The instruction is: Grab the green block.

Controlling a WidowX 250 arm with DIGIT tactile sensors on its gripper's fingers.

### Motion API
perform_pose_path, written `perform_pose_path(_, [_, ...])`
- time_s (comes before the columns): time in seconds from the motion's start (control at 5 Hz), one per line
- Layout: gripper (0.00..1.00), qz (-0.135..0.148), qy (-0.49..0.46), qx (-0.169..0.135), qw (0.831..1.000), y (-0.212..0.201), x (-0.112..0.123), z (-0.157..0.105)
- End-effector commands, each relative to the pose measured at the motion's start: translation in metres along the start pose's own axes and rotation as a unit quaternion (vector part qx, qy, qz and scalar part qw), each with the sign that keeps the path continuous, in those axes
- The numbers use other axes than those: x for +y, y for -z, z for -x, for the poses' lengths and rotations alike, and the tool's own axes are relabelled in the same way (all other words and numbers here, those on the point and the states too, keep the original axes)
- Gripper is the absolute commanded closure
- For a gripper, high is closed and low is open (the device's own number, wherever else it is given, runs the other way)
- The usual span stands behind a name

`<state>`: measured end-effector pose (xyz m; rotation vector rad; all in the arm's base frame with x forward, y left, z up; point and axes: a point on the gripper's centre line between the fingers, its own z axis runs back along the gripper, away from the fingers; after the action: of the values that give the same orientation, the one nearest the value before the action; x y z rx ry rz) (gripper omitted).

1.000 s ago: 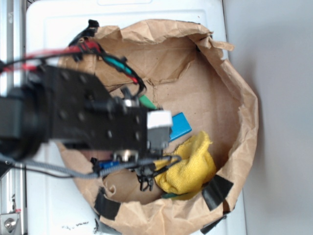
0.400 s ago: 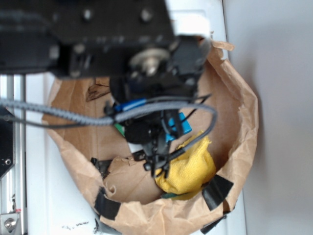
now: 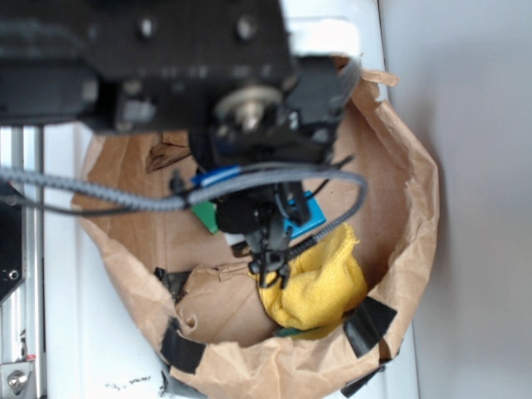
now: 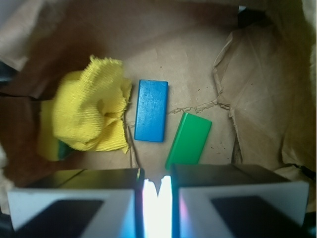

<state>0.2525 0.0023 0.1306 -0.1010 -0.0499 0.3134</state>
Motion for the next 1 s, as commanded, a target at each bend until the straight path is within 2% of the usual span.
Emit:
perform_pose_path(0.0, [1.0, -0.036, 0.018, -0.075, 0.996, 0.048, -0.011, -0.009])
perform_pose_path(0.2, [1.0, -0.035, 0.016, -0.073, 0.997, 0.051, -0.014, -0.014])
perform_pose_path(0.4, [0.0, -0.019, 0.023, -0.058, 0.998, 0.035, -0.005, -0.013])
perform_pose_path(0.6, [0.0, -0.016, 0.018, -0.04, 0.999, 0.016, 0.009, -0.007])
perform_pose_path(0.8, [0.0, -0.02, 0.02, -0.03, 0.999, 0.016, 0.016, -0.006])
